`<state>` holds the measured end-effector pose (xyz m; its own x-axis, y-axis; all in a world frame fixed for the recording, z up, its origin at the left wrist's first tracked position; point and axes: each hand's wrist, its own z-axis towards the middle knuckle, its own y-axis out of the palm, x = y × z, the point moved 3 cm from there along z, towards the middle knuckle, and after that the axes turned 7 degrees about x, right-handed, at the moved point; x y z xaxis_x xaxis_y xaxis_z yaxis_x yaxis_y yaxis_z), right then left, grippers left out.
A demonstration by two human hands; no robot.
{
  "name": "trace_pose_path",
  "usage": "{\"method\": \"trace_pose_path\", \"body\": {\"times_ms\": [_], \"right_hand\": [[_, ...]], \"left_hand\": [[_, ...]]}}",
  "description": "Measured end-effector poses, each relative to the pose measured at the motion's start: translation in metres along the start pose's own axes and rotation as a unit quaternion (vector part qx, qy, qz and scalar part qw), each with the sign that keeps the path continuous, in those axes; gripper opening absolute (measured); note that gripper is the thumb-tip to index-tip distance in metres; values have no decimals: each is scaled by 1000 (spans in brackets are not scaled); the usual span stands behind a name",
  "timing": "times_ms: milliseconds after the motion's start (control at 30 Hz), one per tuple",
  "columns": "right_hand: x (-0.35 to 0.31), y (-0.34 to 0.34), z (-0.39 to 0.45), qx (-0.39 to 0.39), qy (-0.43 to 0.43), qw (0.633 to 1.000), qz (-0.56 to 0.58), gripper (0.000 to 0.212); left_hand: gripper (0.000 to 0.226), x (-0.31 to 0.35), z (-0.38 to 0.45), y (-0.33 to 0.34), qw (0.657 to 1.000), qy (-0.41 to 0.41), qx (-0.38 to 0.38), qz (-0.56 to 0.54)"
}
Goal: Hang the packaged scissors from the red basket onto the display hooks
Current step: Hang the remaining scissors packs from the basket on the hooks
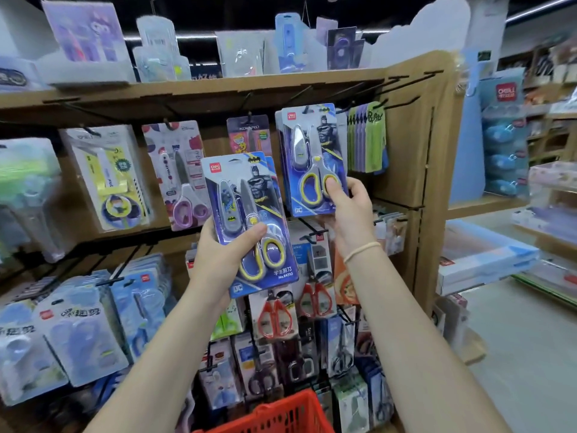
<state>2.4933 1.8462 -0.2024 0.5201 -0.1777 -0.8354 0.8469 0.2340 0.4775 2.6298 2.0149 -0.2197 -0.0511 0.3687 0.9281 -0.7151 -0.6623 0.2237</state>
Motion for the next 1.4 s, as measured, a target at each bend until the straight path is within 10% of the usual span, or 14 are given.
{"method": "trace_pose_path", "body": {"times_ms": [467,967,1267,1400], "right_hand": [[46,-23,-45,36,53,998,-2,42],[66,13,-110,-87,9,991,-106,23],[57,11,-103,-57,52,997,-21,77],[46,1,-89,-23,27,999,-31,31]], "left_hand": [[86,-27,4,5,1000,-25,3,-18],[77,-26,-3,-28,999,-27,36,-23],[64,-19,-11,-42,999,-4,-34,-11],[66,-22,-7,-40,1000,3,-4,-24]]}}
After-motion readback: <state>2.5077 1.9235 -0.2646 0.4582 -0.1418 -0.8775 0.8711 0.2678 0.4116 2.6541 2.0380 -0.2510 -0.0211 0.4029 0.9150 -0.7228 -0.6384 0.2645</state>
